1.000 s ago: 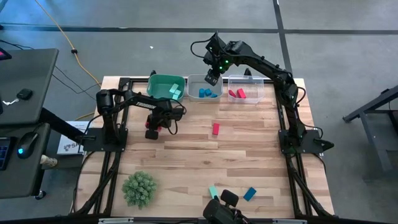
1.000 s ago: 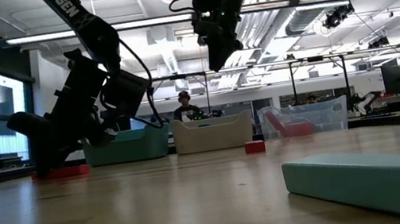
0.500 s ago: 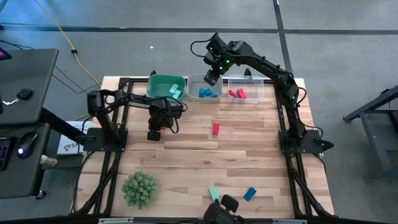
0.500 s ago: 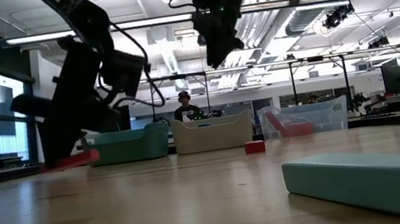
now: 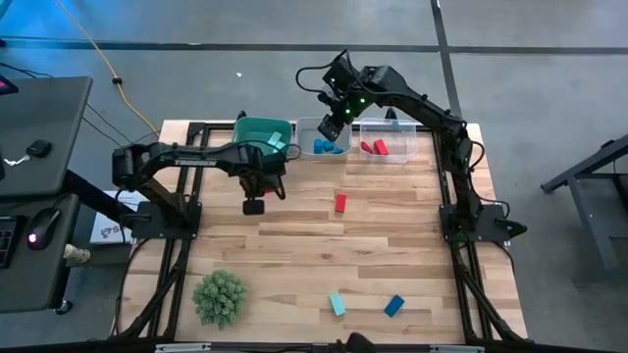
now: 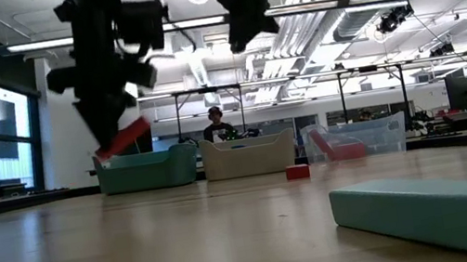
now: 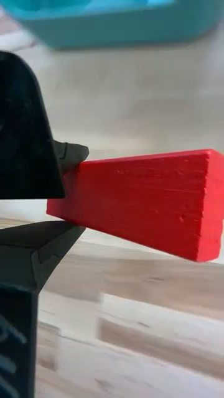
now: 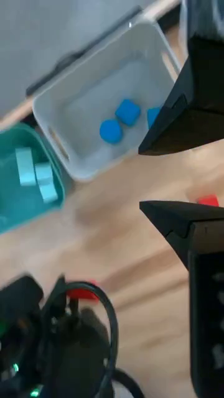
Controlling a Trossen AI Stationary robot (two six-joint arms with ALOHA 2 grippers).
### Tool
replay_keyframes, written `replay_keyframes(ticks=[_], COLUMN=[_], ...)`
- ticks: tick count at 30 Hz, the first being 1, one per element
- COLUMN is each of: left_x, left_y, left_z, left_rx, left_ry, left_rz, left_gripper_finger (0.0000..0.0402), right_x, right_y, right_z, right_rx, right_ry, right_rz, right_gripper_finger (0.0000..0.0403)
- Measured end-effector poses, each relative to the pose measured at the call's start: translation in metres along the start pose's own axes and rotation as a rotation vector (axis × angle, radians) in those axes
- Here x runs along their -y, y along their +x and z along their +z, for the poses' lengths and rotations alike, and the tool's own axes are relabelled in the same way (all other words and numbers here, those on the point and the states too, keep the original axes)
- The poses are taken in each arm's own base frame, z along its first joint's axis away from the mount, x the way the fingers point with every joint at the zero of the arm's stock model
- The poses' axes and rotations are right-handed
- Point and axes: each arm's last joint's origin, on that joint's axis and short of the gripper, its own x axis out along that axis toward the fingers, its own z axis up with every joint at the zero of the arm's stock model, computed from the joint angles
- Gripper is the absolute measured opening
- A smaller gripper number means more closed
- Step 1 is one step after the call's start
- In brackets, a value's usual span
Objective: Sort & place blocks by color
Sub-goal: Put the left red block into the transparent bin
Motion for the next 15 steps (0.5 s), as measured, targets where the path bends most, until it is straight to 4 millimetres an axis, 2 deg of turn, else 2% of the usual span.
replay_keyframes(ticks=[8,15], left_x=[0.004,0.010], left_y=[-0.035,-0.054], left_z=[0.013,0.022], left_rx=[0.234,0.331], left_ry=[0.007,0.028], left_rz=[0.044,0.089], left_gripper_finger=[0.0000,0.0000], right_x=[-0.039,-0.076], right_y=[-0.015,-0.013], right_z=[-0.009,-0.028], right_rx=[0.004,-0.109], right_ry=[0.002,0.005], right_rz=[0.060,0.084], right_gripper_finger=[0.0119,0.0119])
